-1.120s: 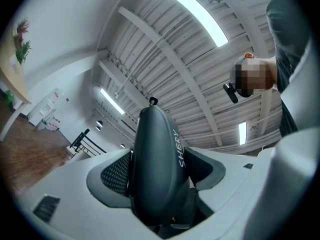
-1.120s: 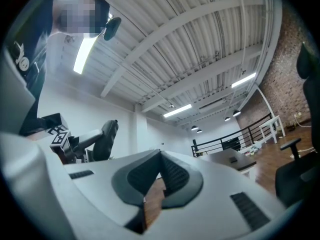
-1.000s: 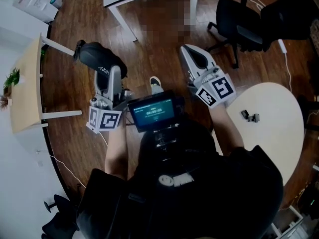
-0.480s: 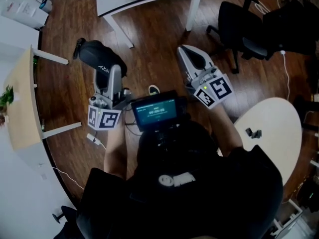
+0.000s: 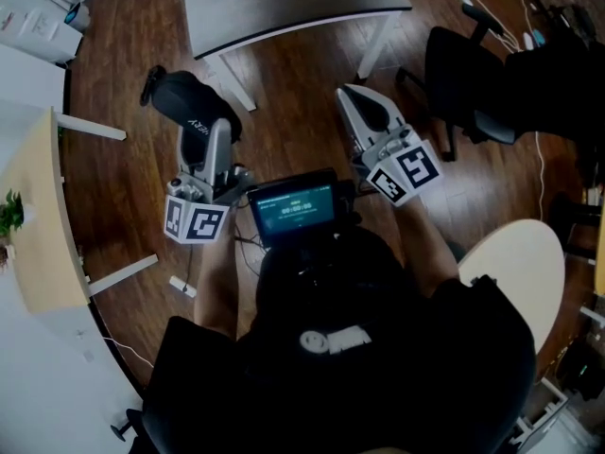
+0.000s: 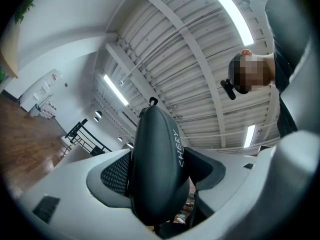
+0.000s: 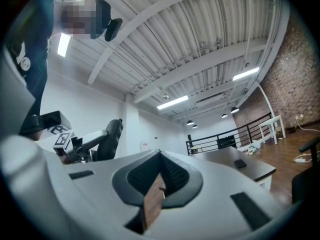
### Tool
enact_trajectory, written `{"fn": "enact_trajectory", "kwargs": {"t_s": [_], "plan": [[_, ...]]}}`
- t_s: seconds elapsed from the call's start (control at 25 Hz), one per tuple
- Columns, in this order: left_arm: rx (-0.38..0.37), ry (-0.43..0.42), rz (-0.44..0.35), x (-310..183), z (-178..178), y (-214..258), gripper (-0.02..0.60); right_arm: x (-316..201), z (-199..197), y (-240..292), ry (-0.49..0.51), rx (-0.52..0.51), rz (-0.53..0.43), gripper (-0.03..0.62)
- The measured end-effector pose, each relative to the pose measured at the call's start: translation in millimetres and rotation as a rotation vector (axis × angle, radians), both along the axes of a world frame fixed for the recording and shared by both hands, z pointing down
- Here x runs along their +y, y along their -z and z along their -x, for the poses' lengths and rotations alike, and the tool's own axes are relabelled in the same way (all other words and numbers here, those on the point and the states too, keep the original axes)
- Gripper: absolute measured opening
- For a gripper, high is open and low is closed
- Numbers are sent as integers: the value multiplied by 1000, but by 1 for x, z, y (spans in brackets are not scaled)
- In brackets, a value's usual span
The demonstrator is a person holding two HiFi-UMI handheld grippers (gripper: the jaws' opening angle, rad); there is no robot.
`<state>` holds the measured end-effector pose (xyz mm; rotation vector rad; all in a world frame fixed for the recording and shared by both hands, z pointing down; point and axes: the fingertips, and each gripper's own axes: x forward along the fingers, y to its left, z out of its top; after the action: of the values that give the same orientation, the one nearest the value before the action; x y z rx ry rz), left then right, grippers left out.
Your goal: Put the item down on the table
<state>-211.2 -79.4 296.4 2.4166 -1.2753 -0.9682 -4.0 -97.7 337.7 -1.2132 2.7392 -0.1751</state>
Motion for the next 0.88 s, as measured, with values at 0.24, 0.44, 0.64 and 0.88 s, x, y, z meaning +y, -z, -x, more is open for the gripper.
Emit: {"fn": "enact_trajectory", "kwargs": {"t_s": [0.24, 0.44, 0.64, 0.88], "plan": [[11, -19, 9, -57, 30, -10, 324, -51, 26, -8, -24, 13, 3, 5], [13, -35, 16, -91, 35, -14, 324, -80, 29, -10, -38, 22, 8, 5], [2, -52, 19, -124, 34, -18, 324, -113, 28, -11, -51, 18, 2, 5], [-31, -40, -4, -194, 25, -20, 324, -188, 24, -16, -24, 5, -13, 5]]}}
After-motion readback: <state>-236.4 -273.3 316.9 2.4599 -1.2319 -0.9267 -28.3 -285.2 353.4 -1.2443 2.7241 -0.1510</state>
